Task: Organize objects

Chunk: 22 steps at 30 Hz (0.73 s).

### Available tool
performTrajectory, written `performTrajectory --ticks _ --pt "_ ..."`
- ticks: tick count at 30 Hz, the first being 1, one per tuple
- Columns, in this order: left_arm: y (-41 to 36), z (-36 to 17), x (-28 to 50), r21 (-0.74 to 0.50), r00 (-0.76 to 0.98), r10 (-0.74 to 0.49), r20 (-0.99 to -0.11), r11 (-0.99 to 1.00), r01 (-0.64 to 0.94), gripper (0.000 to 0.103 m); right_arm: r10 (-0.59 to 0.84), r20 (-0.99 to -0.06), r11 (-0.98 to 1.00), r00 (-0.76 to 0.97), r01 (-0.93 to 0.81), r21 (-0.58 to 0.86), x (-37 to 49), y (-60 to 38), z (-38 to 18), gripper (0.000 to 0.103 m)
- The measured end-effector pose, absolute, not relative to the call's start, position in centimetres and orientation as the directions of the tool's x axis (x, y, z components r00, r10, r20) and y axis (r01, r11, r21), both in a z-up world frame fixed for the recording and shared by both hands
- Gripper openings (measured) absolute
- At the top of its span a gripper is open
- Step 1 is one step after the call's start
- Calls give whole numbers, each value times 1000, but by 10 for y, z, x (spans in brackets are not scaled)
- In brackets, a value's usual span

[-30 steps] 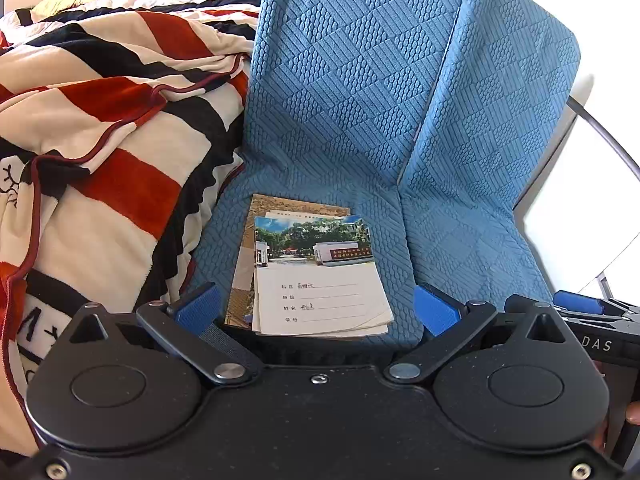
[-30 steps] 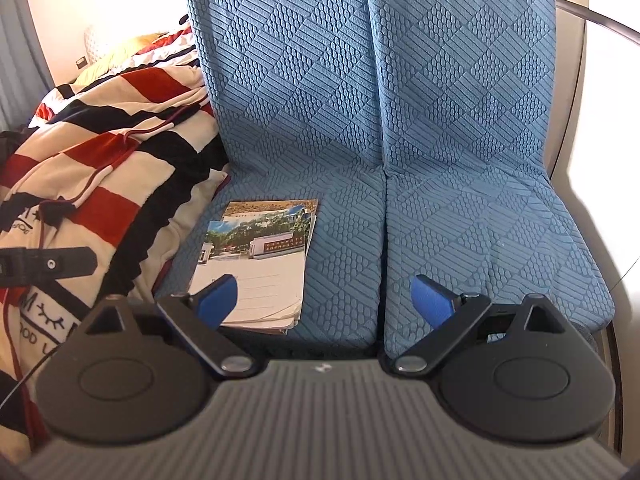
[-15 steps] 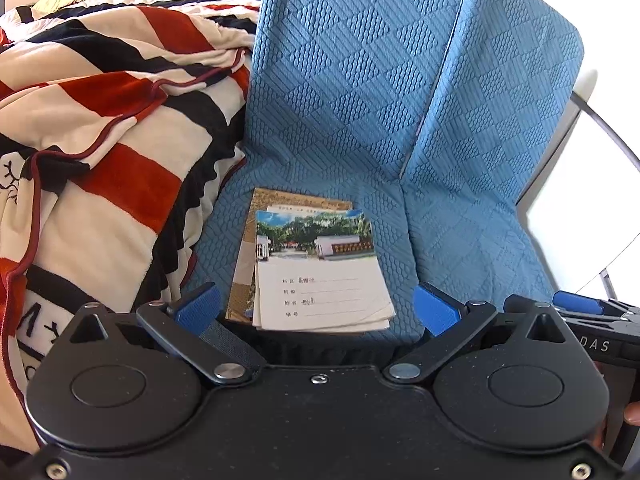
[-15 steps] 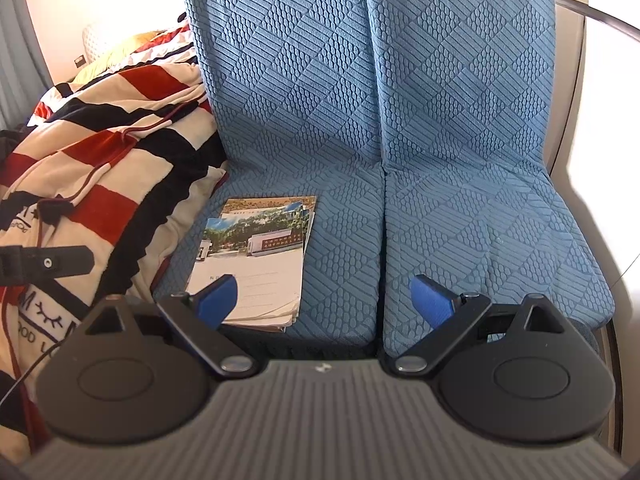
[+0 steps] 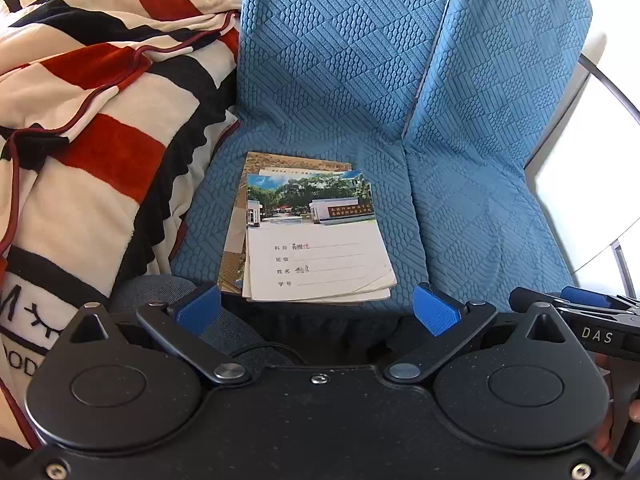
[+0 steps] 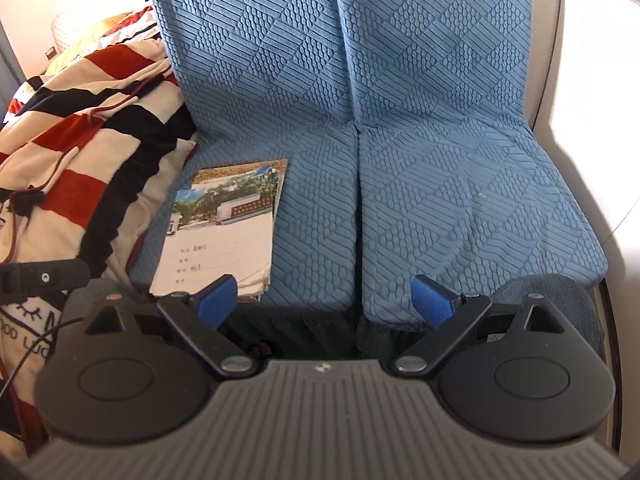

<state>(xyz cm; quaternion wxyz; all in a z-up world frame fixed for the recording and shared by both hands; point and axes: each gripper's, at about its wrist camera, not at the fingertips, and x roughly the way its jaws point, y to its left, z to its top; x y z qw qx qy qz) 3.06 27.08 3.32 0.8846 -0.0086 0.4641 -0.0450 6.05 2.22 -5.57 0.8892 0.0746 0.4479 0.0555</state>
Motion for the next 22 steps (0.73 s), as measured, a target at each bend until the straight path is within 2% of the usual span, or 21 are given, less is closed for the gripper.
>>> performTrajectory --ticks 22 --pt "275 46 27 -67 611 -92 -786 996 63 102 221 -719 974 659 -106 202 58 28 -39 95"
